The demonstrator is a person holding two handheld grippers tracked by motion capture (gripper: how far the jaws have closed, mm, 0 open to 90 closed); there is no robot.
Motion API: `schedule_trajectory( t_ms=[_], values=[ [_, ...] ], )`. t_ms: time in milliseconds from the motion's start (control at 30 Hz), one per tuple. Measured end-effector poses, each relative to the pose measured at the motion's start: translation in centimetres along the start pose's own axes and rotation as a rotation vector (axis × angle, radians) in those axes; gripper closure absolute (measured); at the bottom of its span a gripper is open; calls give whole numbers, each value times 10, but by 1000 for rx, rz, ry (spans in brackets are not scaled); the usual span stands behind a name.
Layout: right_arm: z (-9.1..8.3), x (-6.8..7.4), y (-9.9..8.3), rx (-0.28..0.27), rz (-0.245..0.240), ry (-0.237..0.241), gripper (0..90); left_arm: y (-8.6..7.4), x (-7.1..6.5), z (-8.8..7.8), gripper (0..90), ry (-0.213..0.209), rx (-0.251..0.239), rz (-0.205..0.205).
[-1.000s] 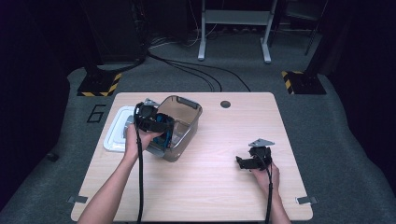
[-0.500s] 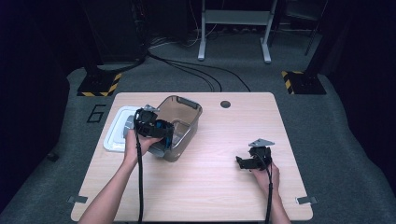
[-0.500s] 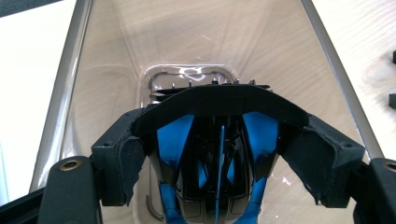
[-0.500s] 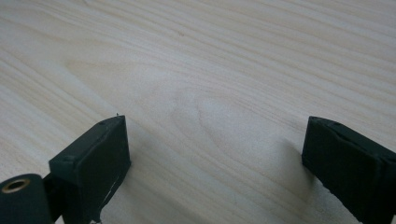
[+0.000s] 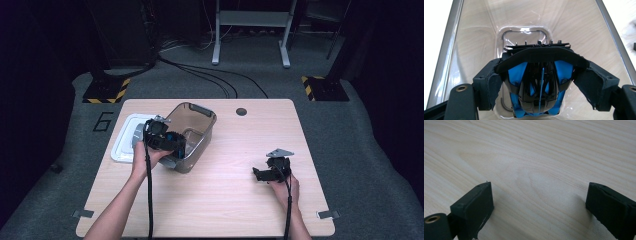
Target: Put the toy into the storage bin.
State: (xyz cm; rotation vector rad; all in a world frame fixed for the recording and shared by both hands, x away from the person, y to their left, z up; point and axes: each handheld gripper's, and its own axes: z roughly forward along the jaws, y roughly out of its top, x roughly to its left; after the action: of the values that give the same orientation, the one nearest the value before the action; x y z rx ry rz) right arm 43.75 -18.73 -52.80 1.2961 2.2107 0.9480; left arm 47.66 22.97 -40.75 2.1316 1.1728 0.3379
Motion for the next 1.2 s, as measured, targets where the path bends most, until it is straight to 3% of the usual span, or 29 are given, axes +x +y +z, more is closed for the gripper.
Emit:
schedule_trajectory(
  t_ms=[367, 733, 933, 1200],
  values=[
    [0, 0, 0, 0, 0, -1, 65, -3, -3, -9, 245, -9, 39, 29],
    [0, 0, 0, -1, -1, -1, 65, -7, -3, -18, 244, -5, 71, 19],
    [0, 0, 0, -1, -3, -1, 65, -9, -5, -21, 243, 7, 94, 35],
    [0, 0, 0, 0, 0, -1, 65, -11, -4, -23, 243, 6, 95, 26]
  ],
)
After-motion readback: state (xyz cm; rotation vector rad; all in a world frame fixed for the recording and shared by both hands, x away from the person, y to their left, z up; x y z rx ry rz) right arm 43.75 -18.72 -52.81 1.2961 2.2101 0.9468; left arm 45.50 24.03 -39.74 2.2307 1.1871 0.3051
